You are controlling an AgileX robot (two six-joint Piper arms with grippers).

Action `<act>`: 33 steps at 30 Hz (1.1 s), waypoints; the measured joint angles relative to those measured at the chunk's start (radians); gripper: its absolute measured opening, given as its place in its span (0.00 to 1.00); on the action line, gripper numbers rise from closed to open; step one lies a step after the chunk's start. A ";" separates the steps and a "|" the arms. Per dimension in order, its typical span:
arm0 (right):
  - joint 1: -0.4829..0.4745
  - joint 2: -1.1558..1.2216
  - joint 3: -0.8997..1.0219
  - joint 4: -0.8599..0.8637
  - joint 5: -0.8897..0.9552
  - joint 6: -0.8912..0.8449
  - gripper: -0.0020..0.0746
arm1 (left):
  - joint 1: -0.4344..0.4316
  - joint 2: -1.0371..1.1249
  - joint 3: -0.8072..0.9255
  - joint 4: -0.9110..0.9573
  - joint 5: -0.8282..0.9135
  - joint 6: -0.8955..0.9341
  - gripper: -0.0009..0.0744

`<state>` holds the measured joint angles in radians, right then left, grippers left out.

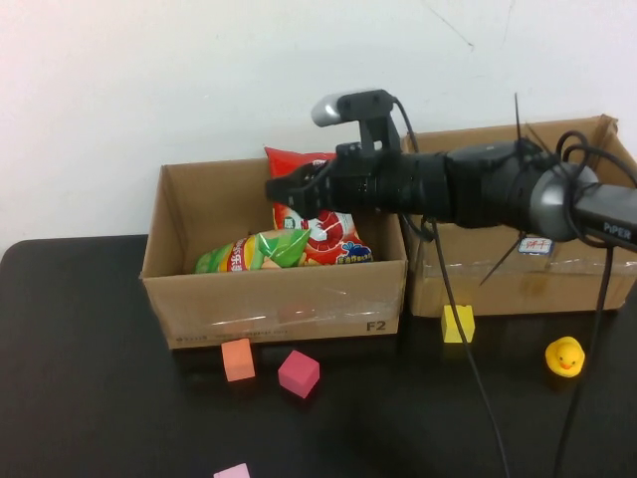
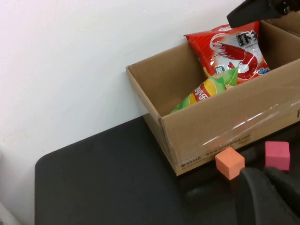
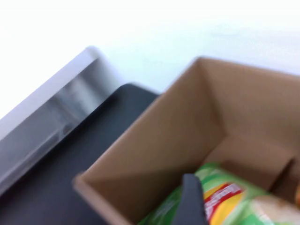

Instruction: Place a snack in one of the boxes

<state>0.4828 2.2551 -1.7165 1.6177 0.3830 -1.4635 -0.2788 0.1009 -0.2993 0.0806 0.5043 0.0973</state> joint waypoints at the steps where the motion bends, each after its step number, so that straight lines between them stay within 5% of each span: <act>1: 0.000 -0.011 0.000 -0.052 0.030 0.027 0.69 | 0.000 0.000 0.000 0.000 0.000 0.000 0.01; 6: -0.002 -0.118 0.000 -0.444 0.191 0.261 0.58 | 0.000 0.000 0.000 0.000 0.000 0.000 0.01; 11: -0.008 -0.289 -0.002 -0.893 0.416 0.467 0.17 | 0.000 0.000 0.000 0.000 0.000 0.000 0.01; 13: -0.009 -0.350 -0.004 -1.062 0.507 0.539 0.09 | 0.000 0.000 0.000 0.000 0.000 -0.002 0.01; 20: -0.032 -0.487 -0.009 -1.602 0.787 0.847 0.04 | 0.000 0.000 0.000 -0.004 0.000 -0.004 0.01; 33: -0.120 -0.788 0.018 -1.666 0.831 1.062 0.04 | 0.000 0.000 0.052 -0.099 -0.063 -0.045 0.01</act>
<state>0.3629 1.4670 -1.6982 -0.0481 1.2145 -0.4012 -0.2788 0.1009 -0.2478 -0.0182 0.4411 0.0520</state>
